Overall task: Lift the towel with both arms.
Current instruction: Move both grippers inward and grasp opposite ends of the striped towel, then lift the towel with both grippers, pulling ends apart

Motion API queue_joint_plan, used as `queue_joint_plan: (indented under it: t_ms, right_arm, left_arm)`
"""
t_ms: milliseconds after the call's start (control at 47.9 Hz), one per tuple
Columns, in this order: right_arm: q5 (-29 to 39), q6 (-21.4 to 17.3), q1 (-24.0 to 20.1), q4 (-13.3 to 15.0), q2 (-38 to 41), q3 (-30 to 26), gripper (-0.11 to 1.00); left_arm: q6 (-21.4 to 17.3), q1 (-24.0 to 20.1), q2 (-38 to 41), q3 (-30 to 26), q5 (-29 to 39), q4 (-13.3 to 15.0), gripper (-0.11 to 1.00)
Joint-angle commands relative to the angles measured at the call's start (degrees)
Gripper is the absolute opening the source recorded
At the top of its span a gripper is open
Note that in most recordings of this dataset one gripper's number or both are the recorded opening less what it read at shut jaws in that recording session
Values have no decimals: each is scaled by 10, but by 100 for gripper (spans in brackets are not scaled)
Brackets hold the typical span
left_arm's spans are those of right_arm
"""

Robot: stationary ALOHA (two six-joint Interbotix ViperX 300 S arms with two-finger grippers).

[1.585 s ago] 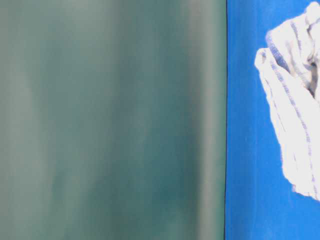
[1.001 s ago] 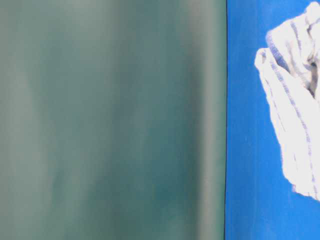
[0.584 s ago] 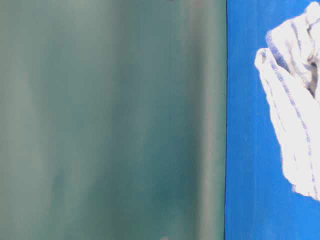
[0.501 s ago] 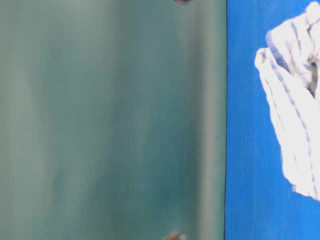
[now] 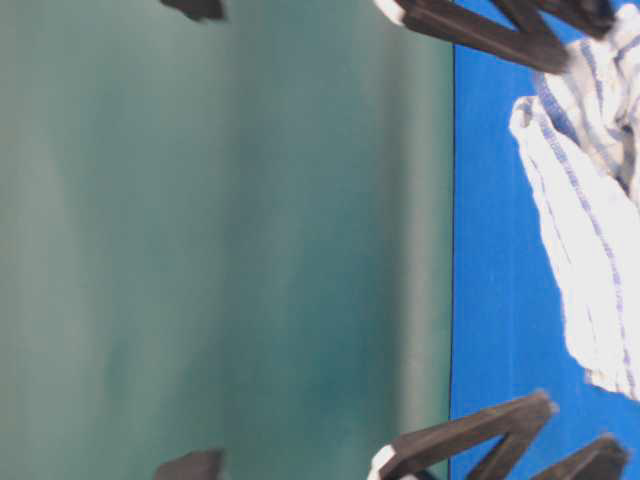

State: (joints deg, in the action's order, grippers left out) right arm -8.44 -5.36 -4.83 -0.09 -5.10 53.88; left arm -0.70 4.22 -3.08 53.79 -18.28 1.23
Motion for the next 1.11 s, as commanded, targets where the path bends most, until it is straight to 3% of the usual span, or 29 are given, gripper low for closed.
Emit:
queue_joint_plan:
  t_ms: [0, 521, 605, 668, 793, 855, 1085]
  right_arm:
    - [-1, 0, 4, -2, 17, -18, 62]
    - [-19, 0, 35, -9, 92, -36, 61]
    - [-23, 1, 35, -7, 92, -36, 58]
    - [-24, 1, 36, -7, 92, -36, 52]
    - [-24, 2, 35, -6, 91, -38, 19]
    - [-24, 2, 35, -6, 90, -39, 4]
    - [-2, 2, 35, -6, 48, -44, 4]
  left_arm:
    - [-1, -5, 14, -16, -6, 2, 89]
    - [0, -38, 110, -51, -8, 3, 84]
    - [0, -39, 112, -55, -5, 2, 72]
    - [1, -39, 112, -57, -1, 3, 56]
    - [1, -39, 112, -58, 8, 2, 18]
    - [1, -38, 109, -58, 18, 2, 4]
    - [5, -36, 47, -66, 76, 2, 1]
